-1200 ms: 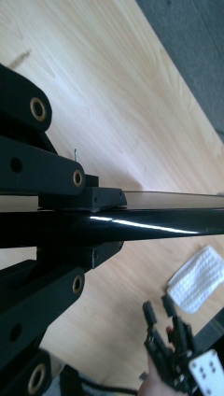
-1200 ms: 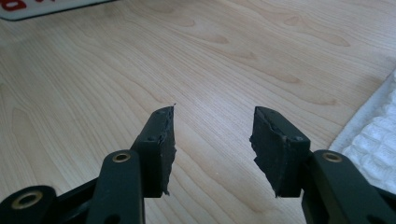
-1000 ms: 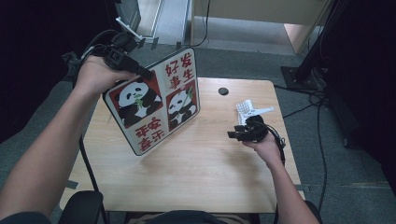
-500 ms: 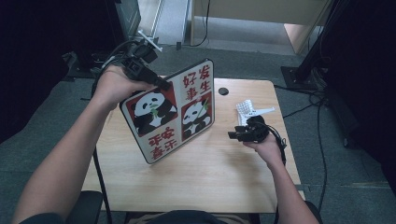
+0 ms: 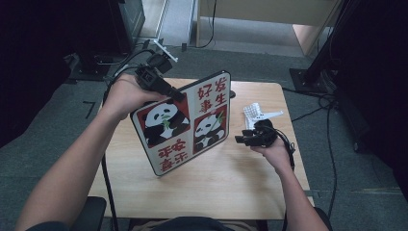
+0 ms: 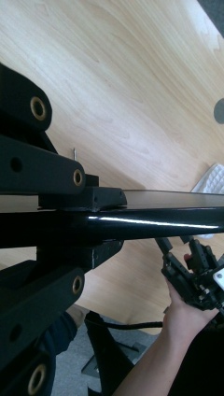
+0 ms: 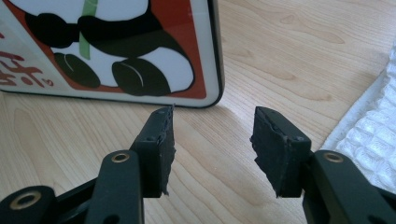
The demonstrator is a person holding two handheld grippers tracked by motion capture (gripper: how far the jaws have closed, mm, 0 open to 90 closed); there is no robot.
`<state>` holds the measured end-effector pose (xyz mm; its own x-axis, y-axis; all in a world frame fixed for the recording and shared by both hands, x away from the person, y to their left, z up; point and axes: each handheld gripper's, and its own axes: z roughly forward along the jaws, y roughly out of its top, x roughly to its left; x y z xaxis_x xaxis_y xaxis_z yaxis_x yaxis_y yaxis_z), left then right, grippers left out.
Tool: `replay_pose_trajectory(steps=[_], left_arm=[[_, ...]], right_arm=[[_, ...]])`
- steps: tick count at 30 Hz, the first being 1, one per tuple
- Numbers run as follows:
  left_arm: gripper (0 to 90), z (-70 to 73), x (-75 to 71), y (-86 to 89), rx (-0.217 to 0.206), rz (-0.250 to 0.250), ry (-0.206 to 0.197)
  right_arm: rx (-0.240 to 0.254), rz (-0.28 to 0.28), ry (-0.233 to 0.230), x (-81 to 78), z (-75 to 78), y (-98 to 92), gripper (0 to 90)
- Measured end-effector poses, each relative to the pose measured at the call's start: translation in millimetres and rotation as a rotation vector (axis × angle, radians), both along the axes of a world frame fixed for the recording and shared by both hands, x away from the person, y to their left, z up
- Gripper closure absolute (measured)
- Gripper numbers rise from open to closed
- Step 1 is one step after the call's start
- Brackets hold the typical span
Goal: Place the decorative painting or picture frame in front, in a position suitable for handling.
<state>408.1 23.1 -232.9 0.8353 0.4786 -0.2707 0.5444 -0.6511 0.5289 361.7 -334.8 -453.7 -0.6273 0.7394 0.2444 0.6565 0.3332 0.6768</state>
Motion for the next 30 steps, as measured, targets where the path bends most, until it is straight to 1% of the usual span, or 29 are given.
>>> replay_pose_trajectory(steps=[4, 6, 7, 8, 9, 12, 16, 17, 18, 19, 22, 24, 26, 27, 29, 30], left_arm=[[79.0, -3.2, -0.9, -1.1, -0.001, 0.005, -0.004], [78.7, -5.1, -0.8, -0.4, -0.015, 0.012, 0.0], [78.7, -5.7, 0.2, 0.3, -0.017, 0.018, 0.007], [78.7, -5.7, 0.2, 0.3, -0.017, 0.018, 0.007], [78.7, -6.2, 0.5, 0.9, -0.02, 0.03, 0.009], [78.6, -7.1, 1.2, 3.6, -0.025, 0.044, 0.016], [78.5, -7.5, 2.2, 4.7, -0.021, 0.057, 0.016], [78.4, -8.2, 1.8, 5.5, -0.014, 0.076, 0.0], [78.3, -8.2, 1.8, 5.5, -0.014, 0.076, 0.0], [78.1, -9.0, 2.2, 7.1, -0.021, 0.085, 0.013], [77.7, -9.7, 2.5, 8.9, -0.016, 0.092, 0.007], [76.9, -10.6, 3.8, 10.1, -0.021, 0.105, 0.021], [73.6, -10.9, 4.4, 10.7, -0.018, 0.112, 0.022], [70.5, -11.4, 5.6, 11.6, -0.004, 0.139, 0.012], [67.8, -11.6, 6.2, 12.2, -0.001, 0.144, 0.012], [67.3, -11.7, 6.2, 12.6, 0.001, 0.146, 0.003]], right_arm=[[-0.001, 0.0, 0.001, 0.0, -0.1, 0.0, 48.8], [-0.002, -0.001, 0.002, 0.3, -0.5, -0.2, 48.1], [-0.004, -0.002, 0.005, 0.2, -0.6, -0.2, 48.1], [-0.004, -0.002, 0.005, 0.3, -0.8, -0.1, 47.9], [-0.005, -0.002, 0.004, 0.4, -0.8, 0.1, 47.8], [-0.004, -0.003, 0.0, 0.5, -0.6, -0.1, 47.7], [-0.002, -0.008, 0.003, 0.7, -0.5, -0.6, 47.7], [-0.001, -0.01, -0.004, 1.5, -0.6, -1.7, 47.7], [-0.001, -0.01, -0.004, 1.5, -0.6, -1.7, 47.7], [0.001, -0.012, -0.005, 1.7, -0.3, -2.7, 47.7], [0.002, -0.018, -0.004, 2.0, -0.1, -3.8, 47.7], [0.004, -0.024, -0.004, 3.0, -0.2, -5.2, 47.7], [0.003, -0.024, -0.007, 3.5, -0.2, -5.7, 47.7], [0.006, -0.028, -0.009, 3.9, -0.1, -6.4, 47.7], [0.009, -0.031, -0.003, 3.7, 0.2, -6.8, 47.7], [0.008, -0.034, -0.005, 3.7, 0.3, -7.4, 47.7]])
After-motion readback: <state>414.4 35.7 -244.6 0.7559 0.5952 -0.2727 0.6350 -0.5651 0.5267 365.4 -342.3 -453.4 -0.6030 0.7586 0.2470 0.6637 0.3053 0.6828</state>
